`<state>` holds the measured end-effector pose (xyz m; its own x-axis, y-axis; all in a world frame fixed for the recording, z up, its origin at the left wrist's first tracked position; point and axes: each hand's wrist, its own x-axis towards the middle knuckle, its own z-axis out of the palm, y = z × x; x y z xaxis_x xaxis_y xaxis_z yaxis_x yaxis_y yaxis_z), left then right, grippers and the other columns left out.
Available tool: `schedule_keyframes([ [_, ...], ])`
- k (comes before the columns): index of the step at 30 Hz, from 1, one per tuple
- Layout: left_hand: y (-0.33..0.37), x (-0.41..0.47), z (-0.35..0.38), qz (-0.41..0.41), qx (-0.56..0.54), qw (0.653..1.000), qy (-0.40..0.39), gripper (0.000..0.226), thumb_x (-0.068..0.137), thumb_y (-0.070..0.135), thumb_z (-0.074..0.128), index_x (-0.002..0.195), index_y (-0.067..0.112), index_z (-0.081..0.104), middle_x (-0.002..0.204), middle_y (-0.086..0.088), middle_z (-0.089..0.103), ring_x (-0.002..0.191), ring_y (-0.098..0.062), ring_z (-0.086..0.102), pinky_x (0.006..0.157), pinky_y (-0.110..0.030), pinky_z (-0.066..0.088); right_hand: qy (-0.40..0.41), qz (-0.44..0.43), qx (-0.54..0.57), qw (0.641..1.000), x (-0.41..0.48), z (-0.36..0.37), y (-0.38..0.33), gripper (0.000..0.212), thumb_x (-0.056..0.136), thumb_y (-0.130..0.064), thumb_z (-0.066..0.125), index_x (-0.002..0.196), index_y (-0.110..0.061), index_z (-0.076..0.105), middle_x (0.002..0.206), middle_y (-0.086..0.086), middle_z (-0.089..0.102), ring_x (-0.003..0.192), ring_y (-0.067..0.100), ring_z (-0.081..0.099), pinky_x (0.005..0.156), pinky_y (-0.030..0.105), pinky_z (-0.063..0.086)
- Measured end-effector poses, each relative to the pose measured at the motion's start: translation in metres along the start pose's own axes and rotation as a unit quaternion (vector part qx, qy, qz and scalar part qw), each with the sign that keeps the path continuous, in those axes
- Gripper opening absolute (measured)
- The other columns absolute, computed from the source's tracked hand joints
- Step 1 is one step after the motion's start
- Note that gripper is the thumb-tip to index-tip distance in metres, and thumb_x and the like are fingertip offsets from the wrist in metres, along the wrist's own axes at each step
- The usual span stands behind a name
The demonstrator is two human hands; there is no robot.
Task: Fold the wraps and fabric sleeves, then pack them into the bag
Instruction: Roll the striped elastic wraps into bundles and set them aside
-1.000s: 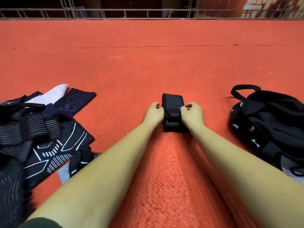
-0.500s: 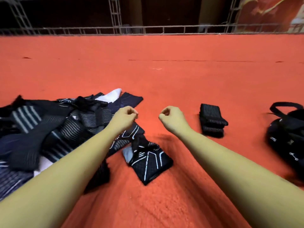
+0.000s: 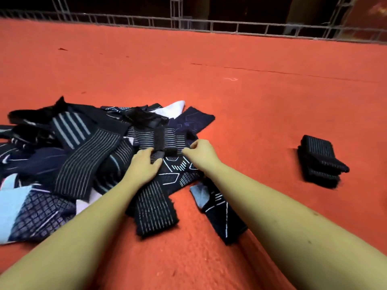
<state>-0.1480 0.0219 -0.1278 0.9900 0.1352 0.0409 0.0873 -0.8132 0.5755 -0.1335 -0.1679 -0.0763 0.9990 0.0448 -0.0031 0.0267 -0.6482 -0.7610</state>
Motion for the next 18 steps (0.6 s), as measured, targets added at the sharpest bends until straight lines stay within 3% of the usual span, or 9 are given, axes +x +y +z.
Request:
schedule_keyframes([
  [3,-0.007,0.001,0.006,0.027,-0.007,0.999,0.018,0.049,0.097,0.034,0.057,0.140,0.012,0.053,0.136,-0.015,0.058,0.126,-0.034,0.052,0.109,-0.041,0.038,-0.003,0.036,0.039,0.999,0.023,0.022,0.000,0.039,0.086,-0.030,0.065,0.059,-0.017,0.041,0.059,0.002,0.045,0.068,0.024,0.047,0.057,0.030,0.030],
  [7,-0.013,0.005,0.011,0.050,-0.016,0.998,0.016,0.051,0.097,0.030,0.058,0.145,0.016,0.048,0.143,-0.006,0.054,0.131,-0.029,0.047,0.111,-0.036,0.033,0.004,0.052,0.042,0.998,0.041,0.043,0.001,0.032,0.086,-0.041,0.066,0.076,-0.012,0.057,0.079,0.012,0.062,0.077,0.026,0.055,0.066,0.028,0.034],
  [12,-0.017,0.008,0.013,0.053,-0.059,0.997,0.010,0.054,0.094,0.031,0.061,0.145,0.019,0.049,0.144,-0.001,0.054,0.131,-0.024,0.047,0.113,-0.038,0.034,0.042,0.040,0.071,0.996,0.040,0.050,-0.006,0.023,0.084,-0.019,0.064,0.063,-0.015,0.055,0.066,0.001,0.059,0.073,0.024,0.058,0.064,0.029,0.037],
  [16,-0.014,0.005,0.011,0.023,-0.112,0.993,0.010,0.048,0.088,0.033,0.066,0.133,0.020,0.056,0.128,-0.003,0.063,0.121,-0.022,0.056,0.108,-0.041,0.041,0.049,0.020,0.141,0.989,0.025,0.031,-0.011,0.027,0.084,-0.012,0.065,0.061,-0.016,0.051,0.060,0.000,0.051,0.063,0.018,0.048,0.062,0.032,0.040],
  [18,-0.014,0.002,0.009,0.010,-0.146,0.989,0.002,0.047,0.083,0.039,0.066,0.126,0.022,0.058,0.122,-0.003,0.065,0.117,-0.020,0.058,0.108,-0.041,0.042,0.060,0.027,0.170,0.983,0.016,0.016,-0.010,0.034,0.081,-0.010,0.066,0.054,-0.018,0.048,0.056,-0.001,0.048,0.061,0.019,0.047,0.062,0.039,0.048],
])
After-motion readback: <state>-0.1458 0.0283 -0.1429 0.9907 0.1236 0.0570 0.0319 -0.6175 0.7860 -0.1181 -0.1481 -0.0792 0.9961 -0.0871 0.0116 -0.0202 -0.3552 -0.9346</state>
